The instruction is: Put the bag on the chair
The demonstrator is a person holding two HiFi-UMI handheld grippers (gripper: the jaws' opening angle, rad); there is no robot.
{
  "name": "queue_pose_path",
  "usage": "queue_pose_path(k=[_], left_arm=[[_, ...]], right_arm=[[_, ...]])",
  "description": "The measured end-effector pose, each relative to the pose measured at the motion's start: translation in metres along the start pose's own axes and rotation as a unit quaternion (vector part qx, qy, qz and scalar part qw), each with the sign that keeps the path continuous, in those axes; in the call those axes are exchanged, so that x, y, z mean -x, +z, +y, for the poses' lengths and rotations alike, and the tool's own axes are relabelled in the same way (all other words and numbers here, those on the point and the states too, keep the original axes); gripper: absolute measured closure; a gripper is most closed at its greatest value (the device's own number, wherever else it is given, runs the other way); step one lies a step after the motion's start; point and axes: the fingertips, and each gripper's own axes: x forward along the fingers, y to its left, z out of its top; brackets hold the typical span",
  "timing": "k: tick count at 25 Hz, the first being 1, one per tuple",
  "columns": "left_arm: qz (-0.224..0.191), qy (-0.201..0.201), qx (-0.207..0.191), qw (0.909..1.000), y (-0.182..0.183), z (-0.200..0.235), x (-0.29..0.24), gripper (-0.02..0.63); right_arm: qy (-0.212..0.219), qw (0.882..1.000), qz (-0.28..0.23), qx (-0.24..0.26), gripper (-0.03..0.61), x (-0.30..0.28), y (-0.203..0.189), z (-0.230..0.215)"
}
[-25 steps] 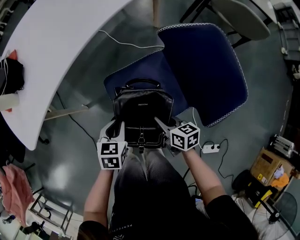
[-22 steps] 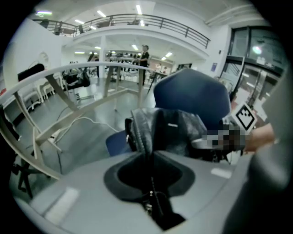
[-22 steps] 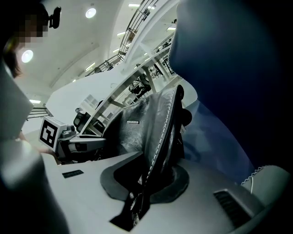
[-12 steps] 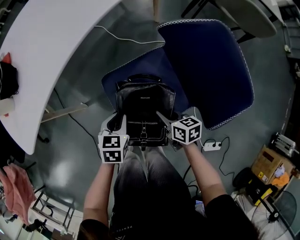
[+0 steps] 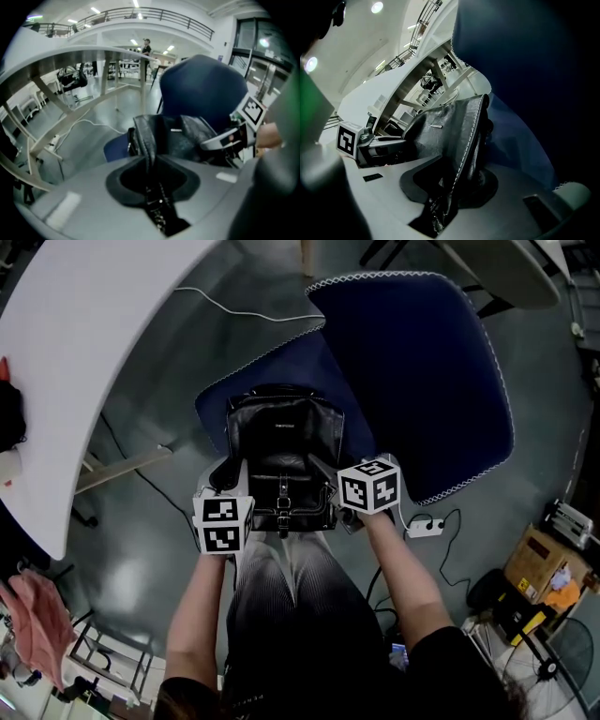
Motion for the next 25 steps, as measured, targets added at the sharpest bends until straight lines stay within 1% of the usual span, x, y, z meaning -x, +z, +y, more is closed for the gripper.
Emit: queue_pose_path(k=[5,10,15,18,22,25], left_arm=[[0.011,-0.001,0.003,0.9999,-0.001,0.002,-0.008,0.538],[0.032,0.006,0.007,0.9994,-0.007,0.006,-0.016,0.532],[0.056,0.010,0.021,0.9981,-0.010,0.007,-0.021,0.525],[0.061,0.012,0.033,0.9975,-0.010,0.008,-0.023,0.518],[0.066,0.012,0.039,0.9970,-0.011,0.011,-0.024,0.503],[0.071,0.009,0.057,0.9958,-0.012,0.013,-0.024,0.487]], right_arm=[[-0.003,1.000,0.007,-0.013,0.469,-0.004,0.000,-0.008],[-0.005,1.000,0.015,-0.022,0.445,-0.007,-0.001,-0.013],[-0.005,0.999,0.020,-0.029,0.434,-0.007,-0.002,-0.015],[-0.005,0.999,0.023,-0.033,0.428,-0.008,-0.002,-0.017],[-0.007,0.999,0.023,-0.033,0.419,-0.008,-0.002,-0.016],[0.001,0.999,0.025,-0.036,0.405,-0.007,-0.002,-0.013]])
